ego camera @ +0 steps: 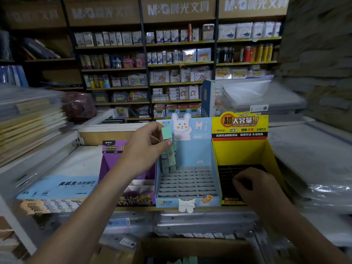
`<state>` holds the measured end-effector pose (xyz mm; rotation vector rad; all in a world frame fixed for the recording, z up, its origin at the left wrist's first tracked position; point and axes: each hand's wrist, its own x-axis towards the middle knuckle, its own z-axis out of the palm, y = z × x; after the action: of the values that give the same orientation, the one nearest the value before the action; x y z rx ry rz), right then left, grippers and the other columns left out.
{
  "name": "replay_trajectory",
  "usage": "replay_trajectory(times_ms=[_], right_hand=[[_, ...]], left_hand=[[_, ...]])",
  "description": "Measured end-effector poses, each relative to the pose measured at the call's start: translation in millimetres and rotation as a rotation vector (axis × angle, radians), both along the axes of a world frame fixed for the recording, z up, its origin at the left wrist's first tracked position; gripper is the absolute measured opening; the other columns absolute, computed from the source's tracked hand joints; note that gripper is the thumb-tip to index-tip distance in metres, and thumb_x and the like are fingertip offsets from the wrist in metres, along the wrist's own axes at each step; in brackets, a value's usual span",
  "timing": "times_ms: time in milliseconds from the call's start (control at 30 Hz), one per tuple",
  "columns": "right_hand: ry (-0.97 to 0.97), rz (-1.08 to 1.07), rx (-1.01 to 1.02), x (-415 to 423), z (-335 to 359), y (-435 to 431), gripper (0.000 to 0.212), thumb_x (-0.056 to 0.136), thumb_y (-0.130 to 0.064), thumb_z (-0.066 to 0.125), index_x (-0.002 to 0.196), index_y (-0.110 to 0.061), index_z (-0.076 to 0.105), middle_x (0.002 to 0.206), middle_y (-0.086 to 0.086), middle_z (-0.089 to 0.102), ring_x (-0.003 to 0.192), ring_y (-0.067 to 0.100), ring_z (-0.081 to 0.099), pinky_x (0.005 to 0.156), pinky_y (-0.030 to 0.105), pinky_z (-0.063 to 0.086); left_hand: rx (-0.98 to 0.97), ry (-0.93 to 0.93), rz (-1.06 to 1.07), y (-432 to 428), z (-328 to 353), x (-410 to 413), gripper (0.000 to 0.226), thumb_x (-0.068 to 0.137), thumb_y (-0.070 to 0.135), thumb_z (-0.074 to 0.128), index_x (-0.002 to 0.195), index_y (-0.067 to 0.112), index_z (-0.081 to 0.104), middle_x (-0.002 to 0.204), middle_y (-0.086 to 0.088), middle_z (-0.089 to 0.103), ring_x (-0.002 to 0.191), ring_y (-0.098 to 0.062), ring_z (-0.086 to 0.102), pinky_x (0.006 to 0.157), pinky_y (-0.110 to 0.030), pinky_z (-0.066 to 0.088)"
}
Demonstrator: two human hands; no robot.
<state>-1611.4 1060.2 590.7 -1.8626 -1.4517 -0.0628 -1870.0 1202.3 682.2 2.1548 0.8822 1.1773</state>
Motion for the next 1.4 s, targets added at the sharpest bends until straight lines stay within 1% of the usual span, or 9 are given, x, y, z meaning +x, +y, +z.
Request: replay_trajectory(times_ms=[133,400,667,767,900,1033,1167,1300,1400], right_hand=[[-0.033,-0.003,-0.009,0.6,-2.4,1.2,0.012,0.087,-0.013,0.071,0.077,-0.020,0.073,0.079,-0.009,0.064,0.073,0.008,0.059,0.065,0.039,0.054],[-0.050,-0.029,-0.021,-2.4,-2.7,3.3,0.014,0.084,-0.014,0.073,0.071,-0.020,0.075,0.079,-0.011,0.061,0.070,0.007,0.058,0.062,0.040,0.056],[-0.054,-0.027,-0.021,-1.4,-3.5,3.1,0.012,0.084,-0.014,0.074,0.073,-0.019,0.076,0.080,-0.011,0.062,0.071,0.007,0.058,0.062,0.037,0.055],[-0.052,-0.025,-0.016,-0.6,-4.2,3.6,0.012,0.084,-0.013,0.075,0.073,-0.019,0.076,0.079,-0.011,0.061,0.071,0.006,0.058,0.060,0.033,0.053],[-0.060,-0.031,-0.010,-0.3,-5.2,4.6,0.012,0.083,-0.014,0.074,0.073,-0.020,0.075,0.078,-0.012,0.061,0.071,0.005,0.057,0.058,0.025,0.048],[-0.057,-0.029,-0.012,0.0,-5.1,5.2,0.014,0.084,-0.013,0.074,0.072,-0.020,0.075,0.077,-0.012,0.060,0.071,0.005,0.057,0.060,0.028,0.049],[-0.047,-0.037,-0.005,-0.2,-4.7,4.6,0.014,0.083,-0.013,0.074,0.071,-0.020,0.074,0.076,-0.011,0.061,0.071,0.006,0.057,0.060,0.032,0.052],[-0.053,-0.040,-0.003,-1.3,-4.6,4.3,0.013,0.084,-0.014,0.074,0.072,-0.020,0.075,0.077,-0.011,0.061,0.071,0.005,0.058,0.060,0.031,0.052],[-0.051,-0.041,-0.009,-1.1,-4.6,4.2,0.014,0.084,-0.015,0.074,0.071,-0.020,0.074,0.076,-0.012,0.061,0.070,0.004,0.057,0.059,0.029,0.051]], left_hand=[[0.143,0.225,0.127,4.4,6.1,2.3,0.016,0.089,0.023,0.077,0.093,0.024,0.062,0.081,0.006,0.069,0.069,-0.012,0.066,0.067,-0.031,0.051],[0.271,0.498,0.167,6.2,10.8,9.4,0.024,0.096,0.026,0.068,0.117,0.028,0.056,0.086,0.003,0.073,0.089,-0.028,0.065,0.079,-0.046,0.055],[0.289,0.507,0.179,15.1,9.5,18.1,0.009,0.096,0.016,0.064,0.103,0.012,0.069,0.102,-0.007,0.064,0.091,-0.028,0.067,0.080,-0.043,0.058],[0.328,0.550,0.213,17.0,6.2,19.8,0.014,0.095,0.017,0.065,0.108,0.017,0.070,0.106,-0.006,0.065,0.099,-0.027,0.062,0.080,-0.038,0.052],[0.349,0.574,0.247,15.9,4.0,21.0,0.018,0.096,0.021,0.065,0.113,0.027,0.067,0.108,0.000,0.069,0.099,-0.024,0.061,0.068,-0.034,0.042],[0.352,0.615,0.262,14.5,7.0,23.1,0.015,0.096,0.022,0.064,0.109,0.029,0.069,0.104,0.001,0.070,0.096,-0.024,0.063,0.066,-0.033,0.041],[0.322,0.635,0.259,15.7,6.9,24.1,0.016,0.095,0.022,0.067,0.109,0.029,0.071,0.103,0.002,0.071,0.098,-0.024,0.065,0.068,-0.032,0.044],[0.370,0.615,0.261,17.1,1.1,25.6,0.017,0.093,0.022,0.070,0.109,0.025,0.074,0.114,0.001,0.058,0.104,-0.023,0.060,0.071,-0.033,0.041],[0.403,0.629,0.286,15.8,-2.5,27.1,0.021,0.093,0.024,0.070,0.114,0.027,0.073,0.114,0.002,0.063,0.107,-0.023,0.061,0.079,-0.036,0.049]])
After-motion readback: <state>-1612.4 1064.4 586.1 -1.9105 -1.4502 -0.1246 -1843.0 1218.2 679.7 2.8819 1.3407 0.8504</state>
